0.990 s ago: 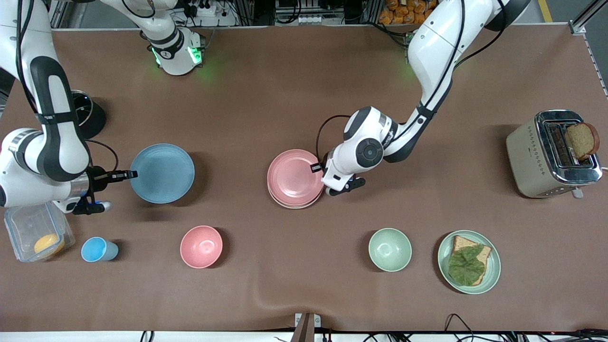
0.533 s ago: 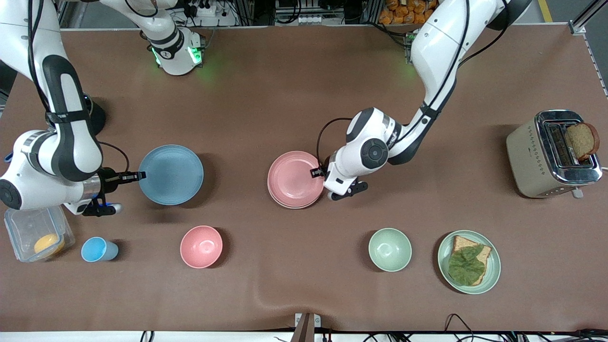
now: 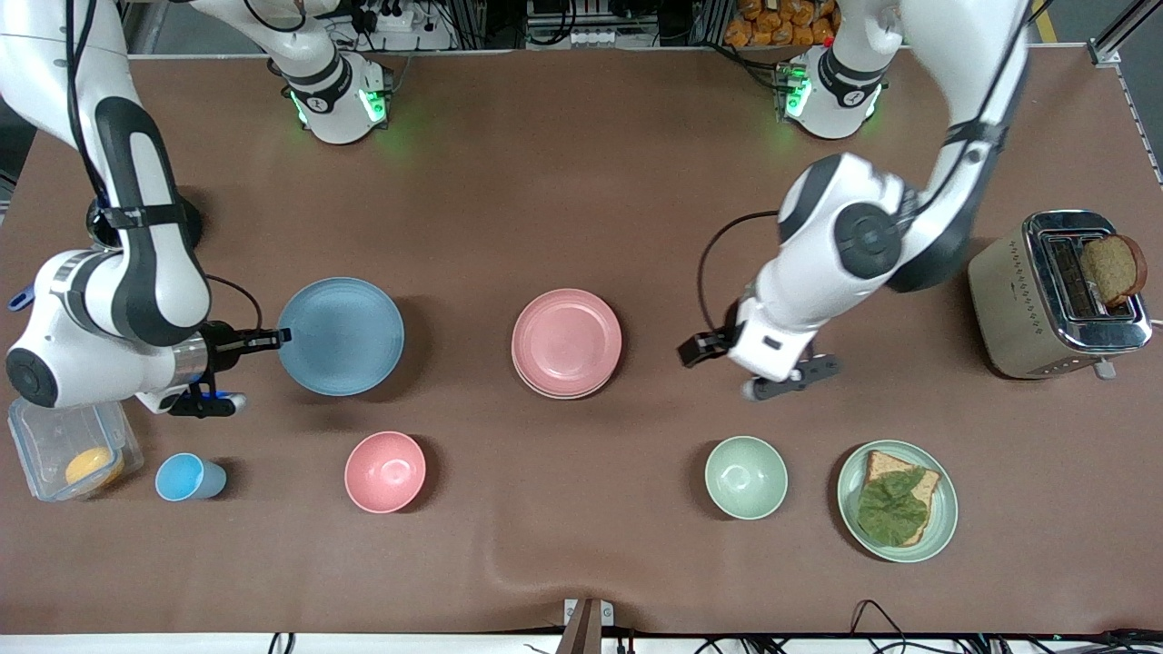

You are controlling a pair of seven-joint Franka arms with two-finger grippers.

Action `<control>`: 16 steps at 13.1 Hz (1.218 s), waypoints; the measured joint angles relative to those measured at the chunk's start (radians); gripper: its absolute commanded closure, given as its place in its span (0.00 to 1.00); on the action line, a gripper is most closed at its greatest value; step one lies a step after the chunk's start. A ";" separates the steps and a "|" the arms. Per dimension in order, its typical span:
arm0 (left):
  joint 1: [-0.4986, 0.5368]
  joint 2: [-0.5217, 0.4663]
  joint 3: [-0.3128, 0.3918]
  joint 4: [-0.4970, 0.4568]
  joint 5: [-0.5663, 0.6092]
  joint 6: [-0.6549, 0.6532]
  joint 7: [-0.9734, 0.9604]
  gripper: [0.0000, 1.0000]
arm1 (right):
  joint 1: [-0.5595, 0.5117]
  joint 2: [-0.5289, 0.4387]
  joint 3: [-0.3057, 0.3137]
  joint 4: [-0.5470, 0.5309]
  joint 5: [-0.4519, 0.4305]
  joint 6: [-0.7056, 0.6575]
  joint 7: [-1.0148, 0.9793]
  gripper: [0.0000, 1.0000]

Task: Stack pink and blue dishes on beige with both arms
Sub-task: 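Open the left gripper and lift it off the pink plate, then carry the blue plate onto the pink plate while the left gripper withdraws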

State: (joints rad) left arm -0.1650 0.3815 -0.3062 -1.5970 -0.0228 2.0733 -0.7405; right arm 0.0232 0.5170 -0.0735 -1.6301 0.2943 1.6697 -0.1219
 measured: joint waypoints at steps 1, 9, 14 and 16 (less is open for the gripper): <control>0.018 -0.027 0.001 -0.001 0.017 -0.025 0.028 0.00 | 0.013 0.001 0.000 0.003 0.024 0.000 0.017 1.00; 0.179 -0.191 0.006 -0.003 0.030 -0.174 0.316 0.00 | 0.150 0.053 0.001 0.051 0.174 0.006 0.210 1.00; 0.188 -0.271 0.007 -0.001 0.092 -0.267 0.333 0.00 | 0.275 0.134 0.002 0.119 0.295 0.069 0.303 1.00; 0.189 -0.299 0.007 0.024 0.100 -0.333 0.339 0.00 | 0.349 0.158 0.003 0.125 0.303 0.134 0.359 1.00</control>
State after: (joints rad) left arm 0.0235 0.0823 -0.2995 -1.5733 0.0774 1.7401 -0.4018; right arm 0.3722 0.6745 -0.0710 -1.5055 0.5978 1.8035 0.2367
